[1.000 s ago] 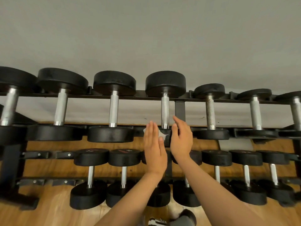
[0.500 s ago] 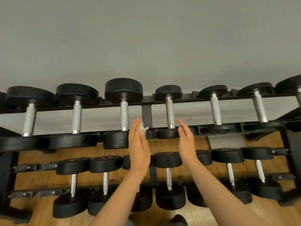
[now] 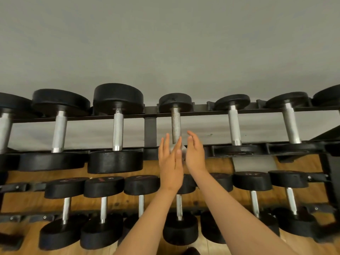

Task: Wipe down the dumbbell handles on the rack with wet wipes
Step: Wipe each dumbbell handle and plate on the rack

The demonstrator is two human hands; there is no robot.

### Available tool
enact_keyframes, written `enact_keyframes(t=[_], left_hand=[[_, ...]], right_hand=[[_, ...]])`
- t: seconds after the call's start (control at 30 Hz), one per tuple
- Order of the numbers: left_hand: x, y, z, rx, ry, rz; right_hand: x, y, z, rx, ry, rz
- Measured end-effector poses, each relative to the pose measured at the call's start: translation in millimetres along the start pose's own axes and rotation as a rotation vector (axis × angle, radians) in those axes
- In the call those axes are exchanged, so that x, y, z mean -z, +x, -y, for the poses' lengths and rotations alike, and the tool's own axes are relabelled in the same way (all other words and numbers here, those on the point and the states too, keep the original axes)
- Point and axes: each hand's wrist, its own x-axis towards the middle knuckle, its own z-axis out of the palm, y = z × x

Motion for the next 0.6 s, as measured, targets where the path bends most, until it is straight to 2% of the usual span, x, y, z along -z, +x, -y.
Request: enact_keyframes(t=[0.07, 0.2, 0.3, 0.43, 0.6], left_hand=[[-1.7, -2.1, -3.5, 0.077, -0.109, -0.03], [-2.2, 5.4, -1.0, 0.145, -0.062, -0.091], [0.9, 15.2, 6.8, 0.291, -0.229, -0.13], [-8.8, -13.9, 0.4, 0.341, -0.365, -0.144], [-4.9, -0.7, 10.6, 0.452, -0.375, -0.101]], right_hand=[[-9.7, 6.1, 2.8, -0.017, -0.044, -0.029], [-16.5, 10.1, 3.5, -0.046, -0.097, -0.097], [-20.8, 12.8, 0.6, -0.064, -0.139, -0.127], [-23.3, 13.0, -0.7, -0.061, -0.205, -0.229], [-15.5, 16.5, 0.1, -0.093, -0.2, -0.203]])
